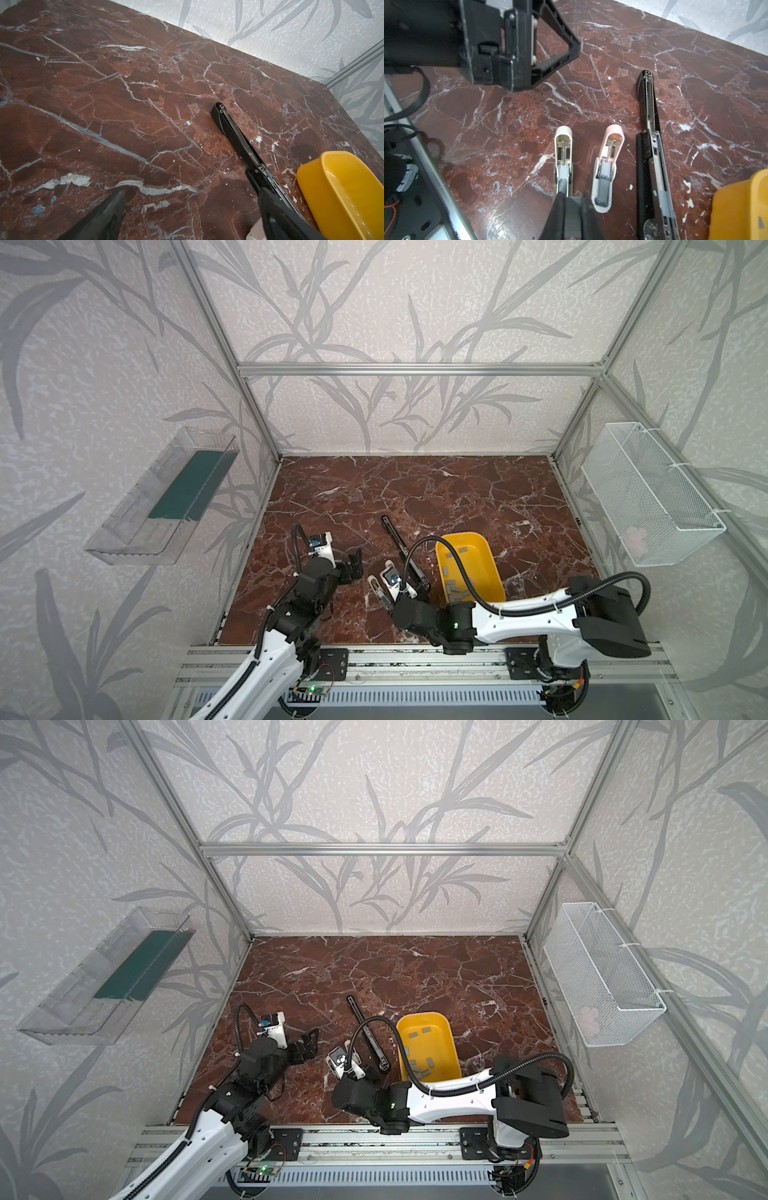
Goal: Load the staples into the stapler
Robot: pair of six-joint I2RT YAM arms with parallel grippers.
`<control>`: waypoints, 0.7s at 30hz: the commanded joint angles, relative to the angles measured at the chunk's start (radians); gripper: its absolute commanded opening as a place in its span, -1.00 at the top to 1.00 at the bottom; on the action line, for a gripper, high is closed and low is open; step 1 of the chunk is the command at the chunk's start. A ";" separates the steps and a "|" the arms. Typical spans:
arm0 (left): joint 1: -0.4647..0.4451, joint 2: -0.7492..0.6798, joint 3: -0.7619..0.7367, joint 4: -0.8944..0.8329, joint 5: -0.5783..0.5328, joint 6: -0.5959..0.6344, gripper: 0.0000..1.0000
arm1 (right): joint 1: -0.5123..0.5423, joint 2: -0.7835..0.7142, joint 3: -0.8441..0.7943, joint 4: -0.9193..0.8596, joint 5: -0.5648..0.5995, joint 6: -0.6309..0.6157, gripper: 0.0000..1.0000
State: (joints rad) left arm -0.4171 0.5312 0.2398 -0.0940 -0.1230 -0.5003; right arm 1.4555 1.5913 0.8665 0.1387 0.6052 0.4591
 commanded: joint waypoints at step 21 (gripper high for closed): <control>-0.003 -0.085 -0.028 -0.005 -0.005 -0.013 -0.98 | 0.018 0.197 0.081 0.142 0.048 0.040 0.77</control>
State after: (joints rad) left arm -0.4171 0.4519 0.2199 -0.0975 -0.1123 -0.5007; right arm 1.4807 1.7992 0.9401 0.2382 0.6514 0.5030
